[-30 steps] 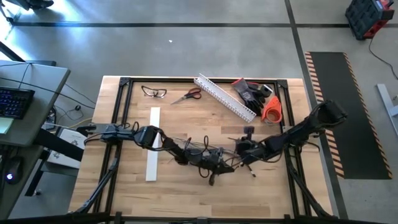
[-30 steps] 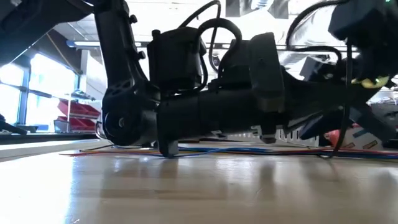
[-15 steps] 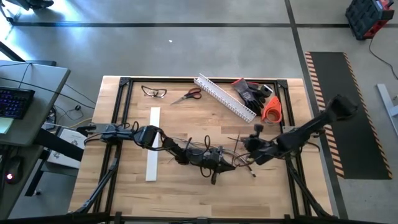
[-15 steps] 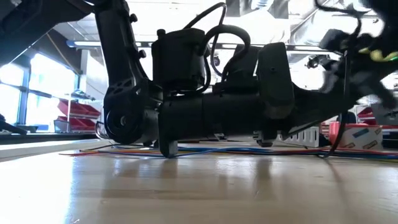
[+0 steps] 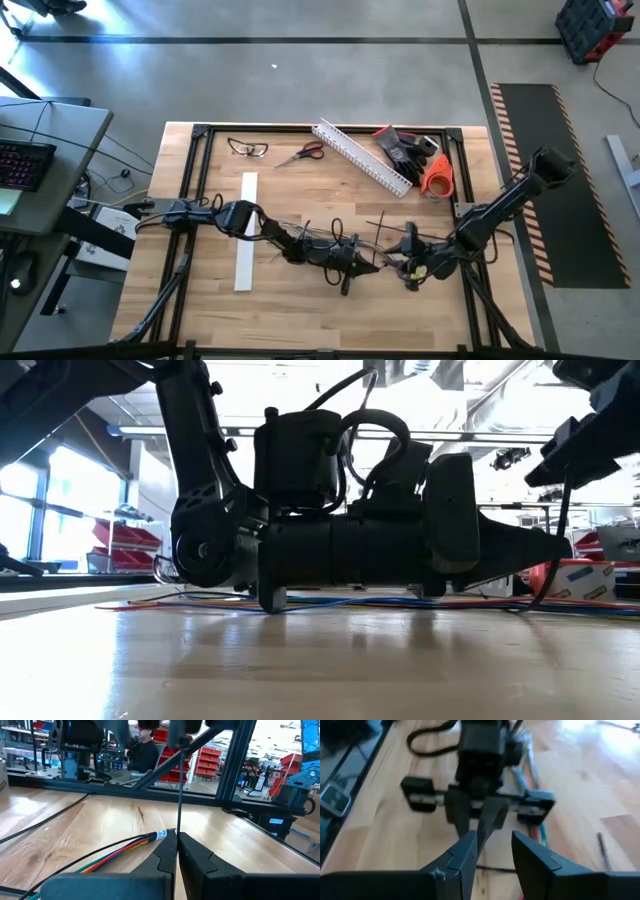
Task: Ziptie cables
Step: Wrap the bottom black zip tie on the cable wires
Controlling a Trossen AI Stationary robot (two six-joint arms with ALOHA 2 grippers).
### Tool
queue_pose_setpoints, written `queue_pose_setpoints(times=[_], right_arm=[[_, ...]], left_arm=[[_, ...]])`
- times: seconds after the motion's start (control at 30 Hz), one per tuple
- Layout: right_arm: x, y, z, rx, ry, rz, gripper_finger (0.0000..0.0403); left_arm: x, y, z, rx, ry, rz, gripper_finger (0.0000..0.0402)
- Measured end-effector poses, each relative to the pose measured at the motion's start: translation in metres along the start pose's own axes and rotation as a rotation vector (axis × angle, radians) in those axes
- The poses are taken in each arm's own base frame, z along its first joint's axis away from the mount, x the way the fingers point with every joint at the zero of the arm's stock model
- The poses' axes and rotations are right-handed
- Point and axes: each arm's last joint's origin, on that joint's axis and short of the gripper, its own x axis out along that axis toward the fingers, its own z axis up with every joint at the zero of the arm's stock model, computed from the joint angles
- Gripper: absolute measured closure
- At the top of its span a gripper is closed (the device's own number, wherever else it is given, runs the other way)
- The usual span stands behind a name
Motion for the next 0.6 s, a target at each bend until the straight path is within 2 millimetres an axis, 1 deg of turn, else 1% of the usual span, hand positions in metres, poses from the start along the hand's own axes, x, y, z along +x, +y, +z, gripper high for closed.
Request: queue_pose_setpoints(times=[0.13,0.3,0.4,0.5,0.6], right_arm=[[0.004,0.002,-0.007,-0.026,0.08,0.062,0.0295],[0.005,0.004,-0.006,-0.032,0.089,0.102,0.0295],[0.004,0.005,-0.009,-0.068,0.147,0.162,0.0295],[0.003,0.004,-0.016,-0.087,0.23,0.178,0.0295],[0.002,0.007,-0.018,-0.103,0.206,0.147,0.0295]], left_arm=[[0.0,0.0,-0.001,-0.001,0.008,-0.002,0.0402],[0.0,0.0,-0.001,-0.001,0.009,-0.002,0.0402],[0.0,0.0,-0.001,-0.001,0.009,-0.001,0.0402],[0.0,0.0,-0.001,-0.001,0.01,-0.001,0.0402],[0.0,0.0,-0.001,-0.001,0.01,-0.001,0.0402]])
